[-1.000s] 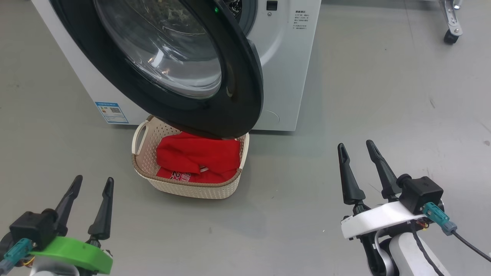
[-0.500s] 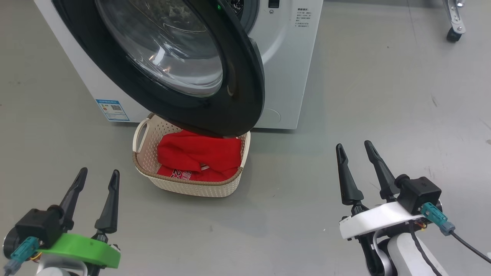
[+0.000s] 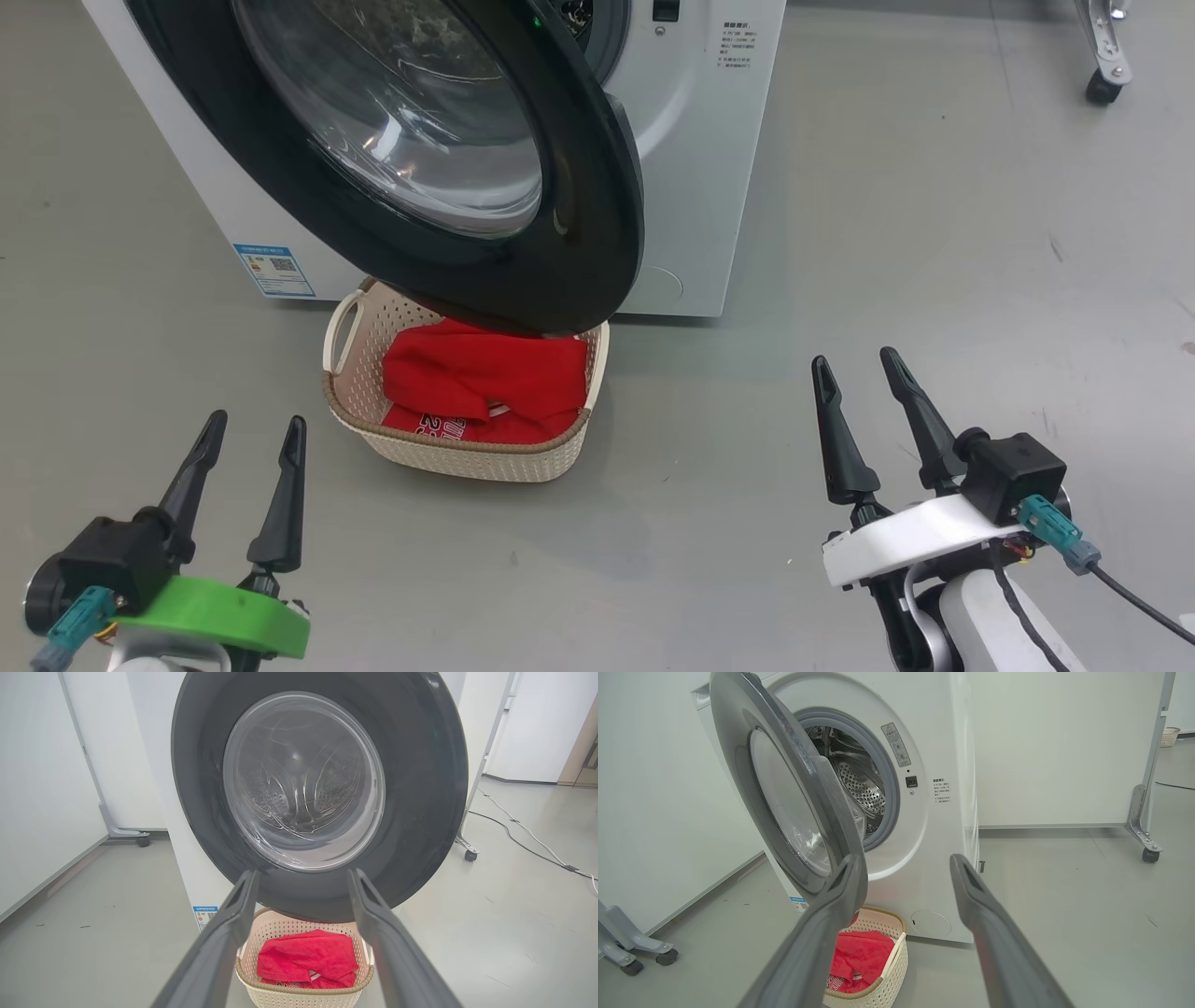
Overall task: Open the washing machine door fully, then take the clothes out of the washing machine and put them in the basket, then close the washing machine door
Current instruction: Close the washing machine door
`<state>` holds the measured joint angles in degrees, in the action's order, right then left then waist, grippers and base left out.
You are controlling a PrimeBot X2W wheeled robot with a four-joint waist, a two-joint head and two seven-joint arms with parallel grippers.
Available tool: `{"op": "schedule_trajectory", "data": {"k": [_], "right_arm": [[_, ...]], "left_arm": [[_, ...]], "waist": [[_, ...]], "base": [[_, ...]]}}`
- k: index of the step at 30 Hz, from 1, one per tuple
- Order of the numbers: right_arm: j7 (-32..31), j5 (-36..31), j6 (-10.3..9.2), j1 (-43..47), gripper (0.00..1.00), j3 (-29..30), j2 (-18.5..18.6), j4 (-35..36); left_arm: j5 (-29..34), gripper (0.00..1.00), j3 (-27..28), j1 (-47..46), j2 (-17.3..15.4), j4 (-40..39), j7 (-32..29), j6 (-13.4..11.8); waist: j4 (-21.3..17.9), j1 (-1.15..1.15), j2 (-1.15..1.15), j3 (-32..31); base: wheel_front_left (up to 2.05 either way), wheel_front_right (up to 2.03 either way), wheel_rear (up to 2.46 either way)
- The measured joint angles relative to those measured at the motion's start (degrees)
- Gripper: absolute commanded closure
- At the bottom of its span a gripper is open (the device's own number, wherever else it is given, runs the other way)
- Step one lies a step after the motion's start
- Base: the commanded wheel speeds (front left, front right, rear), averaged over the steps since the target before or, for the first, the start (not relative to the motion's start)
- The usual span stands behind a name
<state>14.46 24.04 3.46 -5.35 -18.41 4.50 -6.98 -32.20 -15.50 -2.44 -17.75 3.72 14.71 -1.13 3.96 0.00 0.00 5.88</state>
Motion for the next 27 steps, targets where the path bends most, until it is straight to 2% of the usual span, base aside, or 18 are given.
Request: {"op": "schedule_trajectory", "data": {"k": [17, 18, 19, 20, 27], "right_arm": [[0.0, 0.0, 0.01, 0.0, 0.0, 0.0, -0.4, -0.2], [0.0, 0.0, 0.01, 0.0, 0.06, 0.1, -0.4, -0.2], [0.0, 0.0, 0.01, 0.0, 0.6, 0.1, -0.4, -0.1], [0.0, 0.0, 0.01, 0.0, 1.0, 0.2, -0.4, 0.2], [0.0, -1.1, 0.42, -0.6, 1.0, 0.6, -0.4, 1.9]], "left_arm": [[2.2, 0.0, 2.0, 1.5, 1.7, -0.4, 0.0, 1.5], [2.3, 0.0, 2.1, 1.5, 1.8, -0.5, 0.0, 1.5], [2.5, 0.0, 2.2, 1.6, 1.9, -0.6, 0.0, 1.5], [2.5, 0.0, 2.3, 1.6, 1.9, -0.7, 0.0, 1.5], [3.2, 0.0, 2.4, 1.5, 2.7, -1.7, 0.0, 2.5]], "waist": [[-0.2, 0.0, 0.0, 0.0], [-0.2, 0.0, 0.0, 0.0], [-0.2, 0.0, 0.0, 0.2], [-0.2, 0.0, 0.0, 0.3], [0.2, 0.0, 0.0, 2.1]], "base": [[0.0, 0.0, 0.0], [0.0, 0.0, 0.0], [0.0, 0.0, 0.0], [0.0, 0.0, 0.0], [0.0, 0.0, 0.0]]}}
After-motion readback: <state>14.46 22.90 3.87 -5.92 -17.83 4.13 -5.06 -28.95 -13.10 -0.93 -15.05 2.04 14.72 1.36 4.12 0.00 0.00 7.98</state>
